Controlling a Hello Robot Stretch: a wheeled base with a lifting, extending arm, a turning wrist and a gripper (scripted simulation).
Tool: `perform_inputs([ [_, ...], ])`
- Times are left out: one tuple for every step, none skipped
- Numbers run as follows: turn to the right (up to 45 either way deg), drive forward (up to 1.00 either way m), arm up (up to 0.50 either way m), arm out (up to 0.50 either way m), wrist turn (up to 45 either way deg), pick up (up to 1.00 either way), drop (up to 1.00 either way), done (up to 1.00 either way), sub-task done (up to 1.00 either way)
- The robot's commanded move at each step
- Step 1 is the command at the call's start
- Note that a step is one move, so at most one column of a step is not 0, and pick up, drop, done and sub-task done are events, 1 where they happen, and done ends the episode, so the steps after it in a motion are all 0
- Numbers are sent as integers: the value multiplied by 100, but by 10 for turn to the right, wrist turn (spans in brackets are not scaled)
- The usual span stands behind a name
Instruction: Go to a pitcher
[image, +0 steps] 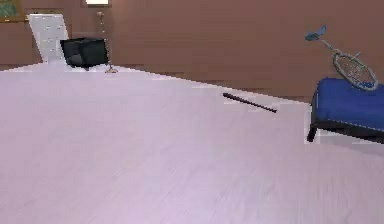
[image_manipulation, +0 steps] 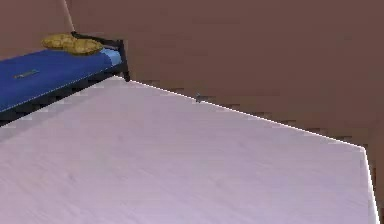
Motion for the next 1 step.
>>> perform_inputs([
  [-420,0,0,0,0,0,0,0,0],
])
